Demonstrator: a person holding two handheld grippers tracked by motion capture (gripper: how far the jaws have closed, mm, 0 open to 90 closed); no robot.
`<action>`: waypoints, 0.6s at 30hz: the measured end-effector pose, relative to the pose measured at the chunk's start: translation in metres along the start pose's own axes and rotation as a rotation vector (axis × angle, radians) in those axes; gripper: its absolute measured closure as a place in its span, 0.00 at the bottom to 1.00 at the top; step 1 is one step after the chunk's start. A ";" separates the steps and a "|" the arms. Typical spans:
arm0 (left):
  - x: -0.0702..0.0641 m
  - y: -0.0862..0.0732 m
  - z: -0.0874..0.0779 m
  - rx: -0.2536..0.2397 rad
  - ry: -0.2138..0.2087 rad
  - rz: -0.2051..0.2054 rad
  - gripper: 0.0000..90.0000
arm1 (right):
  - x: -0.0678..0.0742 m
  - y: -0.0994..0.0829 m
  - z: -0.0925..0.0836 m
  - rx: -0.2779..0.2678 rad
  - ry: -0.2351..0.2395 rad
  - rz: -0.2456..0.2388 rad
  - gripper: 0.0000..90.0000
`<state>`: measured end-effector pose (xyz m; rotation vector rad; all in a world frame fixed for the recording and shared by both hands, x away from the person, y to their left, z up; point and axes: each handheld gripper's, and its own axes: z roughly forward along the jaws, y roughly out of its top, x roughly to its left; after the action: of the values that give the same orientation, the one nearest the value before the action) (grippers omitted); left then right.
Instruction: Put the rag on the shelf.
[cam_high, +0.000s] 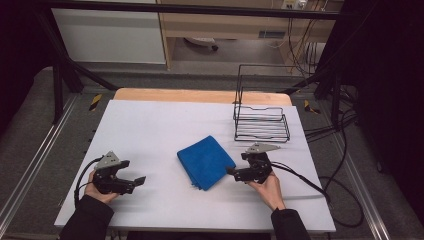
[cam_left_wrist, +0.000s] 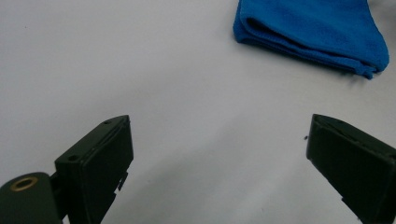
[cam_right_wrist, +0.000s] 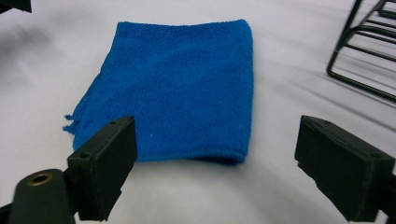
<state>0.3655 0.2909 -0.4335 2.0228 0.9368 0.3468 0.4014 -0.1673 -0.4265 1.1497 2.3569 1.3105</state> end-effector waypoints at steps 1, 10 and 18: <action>0.000 0.000 0.000 0.000 0.000 -0.002 0.08 | 0.000 0.002 0.003 0.001 0.008 0.004 0.25; 0.000 0.000 0.000 0.003 0.001 -0.001 0.09 | -0.005 0.007 0.029 0.066 0.005 -0.012 0.45; 0.000 0.000 0.001 0.006 0.000 0.000 0.09 | -0.010 0.006 0.035 0.112 -0.031 -0.022 0.61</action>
<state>0.3657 0.2903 -0.4341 2.0288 0.9387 0.3440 0.4290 -0.1507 -0.4441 1.1631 2.4405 1.1581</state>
